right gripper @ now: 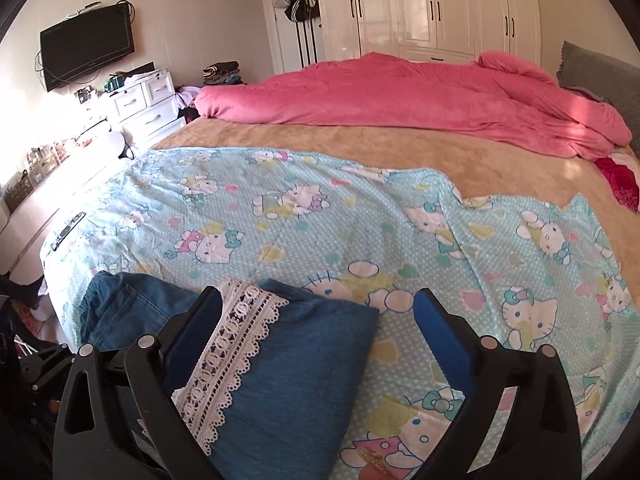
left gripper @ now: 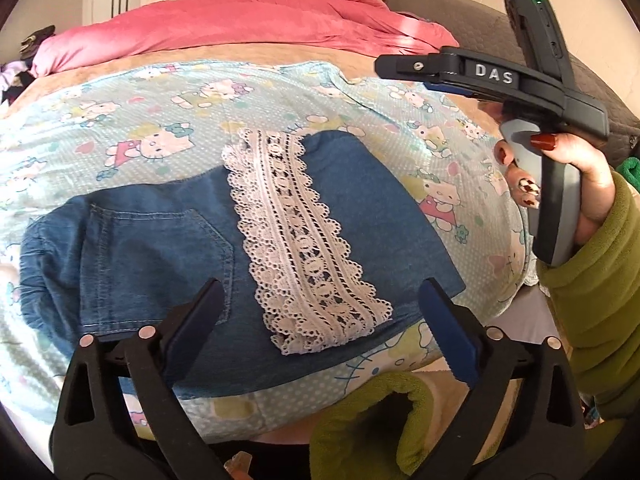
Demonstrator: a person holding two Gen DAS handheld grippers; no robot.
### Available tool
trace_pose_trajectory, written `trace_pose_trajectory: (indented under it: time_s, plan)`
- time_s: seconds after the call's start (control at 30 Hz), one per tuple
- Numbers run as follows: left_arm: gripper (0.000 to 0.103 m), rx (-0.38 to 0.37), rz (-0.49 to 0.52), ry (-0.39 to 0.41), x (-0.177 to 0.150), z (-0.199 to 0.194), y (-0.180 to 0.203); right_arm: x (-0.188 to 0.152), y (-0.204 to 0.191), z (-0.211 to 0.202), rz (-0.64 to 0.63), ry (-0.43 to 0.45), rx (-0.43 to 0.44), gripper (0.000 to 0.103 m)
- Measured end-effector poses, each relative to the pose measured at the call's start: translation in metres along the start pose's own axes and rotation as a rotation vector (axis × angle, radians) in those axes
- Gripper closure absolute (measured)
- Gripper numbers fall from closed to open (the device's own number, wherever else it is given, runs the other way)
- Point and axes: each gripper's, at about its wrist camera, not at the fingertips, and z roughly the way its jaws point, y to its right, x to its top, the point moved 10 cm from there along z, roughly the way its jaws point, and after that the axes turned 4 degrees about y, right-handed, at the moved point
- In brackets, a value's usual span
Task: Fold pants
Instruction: 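Move both tools along the folded pants toward the elastic cuffs, then grasp the elastic cuffs with the right tool while the left tool grasps beside them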
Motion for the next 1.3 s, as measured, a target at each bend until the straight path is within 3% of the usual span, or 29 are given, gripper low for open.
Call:
trace_pose_trajectory:
  time_s: [0.63,1.3]
  plan:
    - [0.010,0.060,-0.076,0.093,0.008,-0.046,-0.036,0.031,-0.072,-0.011,-0.111,0.032,0.063,0.005]
    - [0.010,0.157,-0.214,0.072,-0.015,-0.062,-0.099,0.009,-0.154,0.032,-0.232,-0.087,0.180,0.005]
